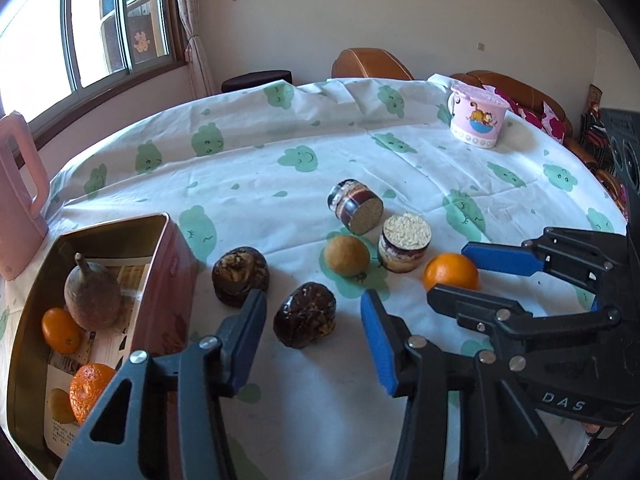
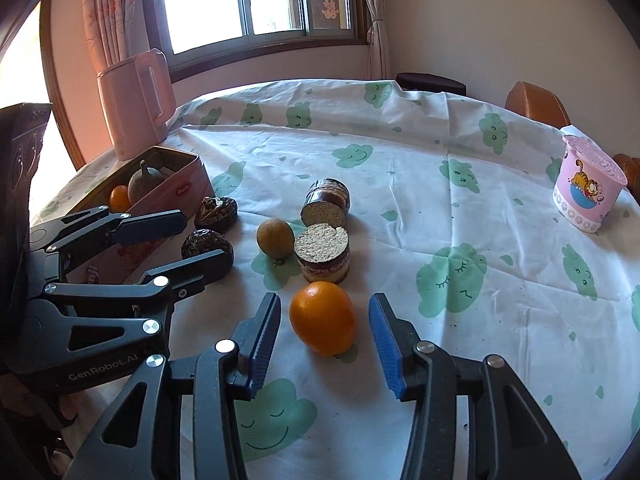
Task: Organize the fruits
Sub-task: 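Close the right gripper on the orange while the left gripper grasps a dark brown fruit, then carry the orange and the dark brown fruit over the pink tin with both grippers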
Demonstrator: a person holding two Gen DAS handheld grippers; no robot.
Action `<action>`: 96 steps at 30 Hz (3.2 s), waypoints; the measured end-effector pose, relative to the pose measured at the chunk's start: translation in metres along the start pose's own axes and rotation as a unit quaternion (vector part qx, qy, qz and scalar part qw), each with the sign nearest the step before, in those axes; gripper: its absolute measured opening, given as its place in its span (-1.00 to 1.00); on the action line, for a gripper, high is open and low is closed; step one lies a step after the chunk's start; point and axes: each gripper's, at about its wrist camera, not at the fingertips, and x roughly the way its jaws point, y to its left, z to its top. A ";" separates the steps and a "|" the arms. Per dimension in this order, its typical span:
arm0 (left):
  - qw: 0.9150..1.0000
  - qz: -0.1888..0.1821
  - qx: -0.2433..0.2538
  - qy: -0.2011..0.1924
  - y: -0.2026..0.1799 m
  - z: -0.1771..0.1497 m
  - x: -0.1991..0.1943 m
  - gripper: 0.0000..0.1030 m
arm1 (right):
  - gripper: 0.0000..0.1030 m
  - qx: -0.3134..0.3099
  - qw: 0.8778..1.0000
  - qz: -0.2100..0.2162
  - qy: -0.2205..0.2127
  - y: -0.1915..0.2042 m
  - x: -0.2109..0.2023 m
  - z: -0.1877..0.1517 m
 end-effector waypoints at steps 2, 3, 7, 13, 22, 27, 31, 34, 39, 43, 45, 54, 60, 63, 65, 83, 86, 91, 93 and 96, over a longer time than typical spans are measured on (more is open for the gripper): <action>1.000 -0.003 -0.004 0.010 0.001 0.001 0.004 -0.18 | -0.20 -0.001 1.000 -0.001 0.007 0.000 0.003 0.000; 1.000 -0.007 -0.007 0.013 0.003 0.001 0.006 -0.30 | -0.22 -0.001 1.000 0.000 0.012 0.000 0.004 0.000; 1.000 -0.013 -0.008 0.004 0.003 -0.001 0.002 -0.37 | -0.30 0.006 1.000 0.013 0.021 -0.003 0.007 0.001; 0.999 -0.005 0.004 -0.031 -0.001 0.000 -0.011 -0.37 | -0.32 0.023 1.000 0.015 -0.009 -0.010 -0.005 0.000; 0.998 0.002 0.001 -0.068 0.001 -0.001 -0.025 -0.37 | -0.32 0.013 0.999 0.008 -0.039 -0.005 -0.015 0.001; 0.996 0.004 0.002 -0.084 0.000 -0.002 -0.030 -0.37 | -0.32 0.007 0.999 0.003 -0.053 -0.003 -0.019 0.000; 0.996 0.006 -0.006 -0.091 0.003 -0.002 -0.033 -0.37 | -0.32 0.003 0.998 -0.002 -0.060 -0.002 -0.022 -0.001; 0.995 0.007 -0.011 -0.098 0.005 -0.003 -0.035 -0.37 | -0.32 0.000 0.998 -0.006 -0.067 0.000 -0.024 -0.001; 0.994 0.009 -0.012 -0.107 0.005 -0.003 -0.039 -0.37 | -0.32 -0.002 0.997 -0.009 -0.080 0.001 -0.028 -0.002; 0.994 0.011 -0.013 -0.112 0.005 -0.004 -0.040 -0.37 | -0.32 -0.001 0.996 -0.010 -0.084 0.001 -0.030 -0.002; 0.993 0.011 -0.013 -0.115 0.006 -0.004 -0.041 -0.37 | -0.32 -0.002 0.996 -0.012 -0.088 0.002 -0.031 -0.003; 0.992 0.013 -0.016 -0.127 0.007 -0.006 -0.046 -0.37 | -0.32 -0.005 0.994 -0.018 -0.103 0.004 -0.036 -0.005; 0.991 0.014 -0.019 -0.135 0.008 -0.007 -0.049 -0.37 | -0.32 -0.004 0.993 -0.022 -0.113 0.004 -0.040 -0.006; 0.990 0.015 -0.019 -0.137 0.008 -0.007 -0.050 -0.37 | -0.32 -0.004 0.993 -0.024 -0.119 0.004 -0.042 -0.006; 0.990 0.015 -0.020 -0.140 0.009 -0.007 -0.050 -0.37 | -0.32 -0.004 0.992 -0.024 -0.122 0.004 -0.043 -0.007; 0.985 0.022 -0.027 -0.166 0.011 -0.011 -0.060 -0.37 | -0.32 -0.004 0.988 -0.030 -0.154 0.005 -0.054 -0.012; 0.985 0.023 -0.028 -0.172 0.011 -0.011 -0.062 -0.37 | -0.32 -0.004 0.987 -0.032 -0.160 0.005 -0.056 -0.012; 0.983 0.025 -0.028 -0.179 0.011 -0.013 -0.065 -0.37 | -0.32 -0.005 0.985 -0.034 -0.169 0.006 -0.059 -0.014; 0.982 0.026 -0.029 -0.183 0.011 -0.013 -0.066 -0.37 | -0.32 -0.005 0.984 -0.035 -0.174 0.006 -0.061 -0.014; 0.981 0.027 -0.030 -0.188 0.011 -0.014 -0.068 -0.37 | -0.32 -0.006 0.983 -0.036 -0.179 0.007 -0.063 -0.015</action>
